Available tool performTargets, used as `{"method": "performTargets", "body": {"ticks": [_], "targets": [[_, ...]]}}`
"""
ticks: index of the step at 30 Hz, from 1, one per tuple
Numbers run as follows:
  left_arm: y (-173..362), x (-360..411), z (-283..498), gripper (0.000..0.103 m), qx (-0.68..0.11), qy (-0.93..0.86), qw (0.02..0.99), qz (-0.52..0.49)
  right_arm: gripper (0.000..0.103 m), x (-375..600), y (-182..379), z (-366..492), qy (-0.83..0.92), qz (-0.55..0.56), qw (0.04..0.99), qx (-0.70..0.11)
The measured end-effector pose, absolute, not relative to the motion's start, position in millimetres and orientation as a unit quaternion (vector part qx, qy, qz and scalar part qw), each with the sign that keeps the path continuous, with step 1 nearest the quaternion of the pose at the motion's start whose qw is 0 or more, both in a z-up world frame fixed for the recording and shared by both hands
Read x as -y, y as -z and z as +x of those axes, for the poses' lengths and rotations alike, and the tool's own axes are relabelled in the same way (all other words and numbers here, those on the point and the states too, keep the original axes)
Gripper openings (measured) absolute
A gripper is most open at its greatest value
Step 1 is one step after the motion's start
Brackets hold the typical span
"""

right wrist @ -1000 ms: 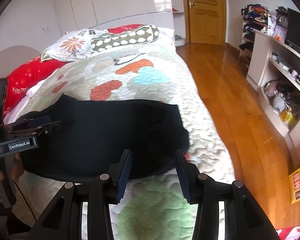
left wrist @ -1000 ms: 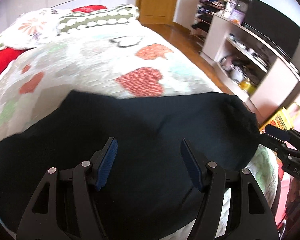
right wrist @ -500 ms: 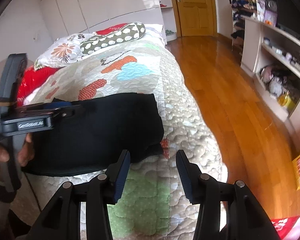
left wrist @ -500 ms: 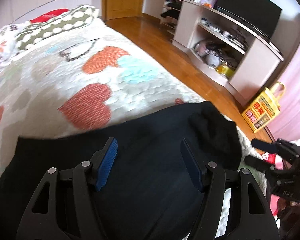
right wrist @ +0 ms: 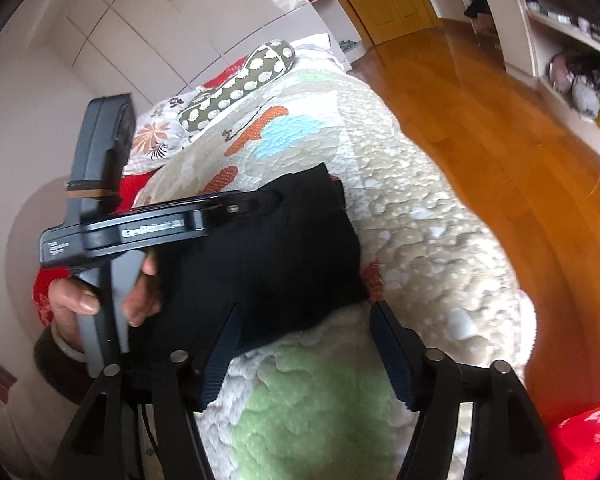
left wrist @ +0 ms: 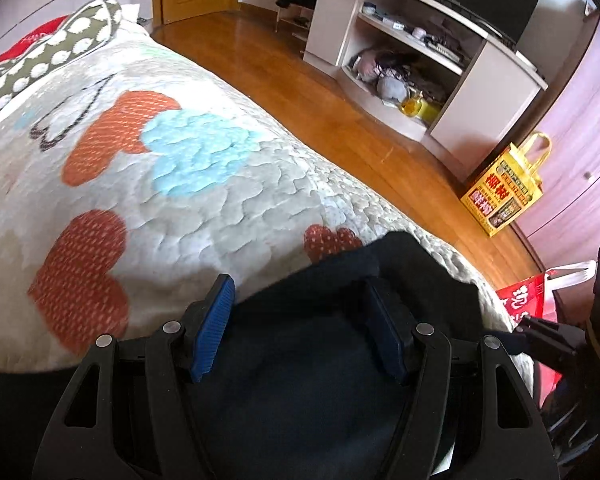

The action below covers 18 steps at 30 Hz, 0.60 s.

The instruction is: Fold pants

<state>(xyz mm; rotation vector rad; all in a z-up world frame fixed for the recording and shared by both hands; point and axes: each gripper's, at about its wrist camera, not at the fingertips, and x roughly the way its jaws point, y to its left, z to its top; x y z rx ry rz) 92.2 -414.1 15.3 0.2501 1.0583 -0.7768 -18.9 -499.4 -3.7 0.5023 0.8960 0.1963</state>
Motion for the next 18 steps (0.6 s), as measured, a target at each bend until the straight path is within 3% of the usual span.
{"method": "performTargets", "body": {"ticks": [6, 13, 18], "targets": [[-9, 427, 94, 0.074, -0.482, 0.365, 0.787, 0.124, 0.067, 502, 17, -4, -0.092, 0.279, 0.865, -0.407], [-13, 415, 97, 0.074, -0.480, 0.357, 0.796, 0.091, 0.029, 500, 17, 1, -0.094, 0.280, 0.874, -0.385], [-39, 360, 93, 0.074, -0.472, 0.319, 0.822, 0.027, 0.025, 486, -14, -1, -0.119, 0.257, 0.890, -0.357]]}}
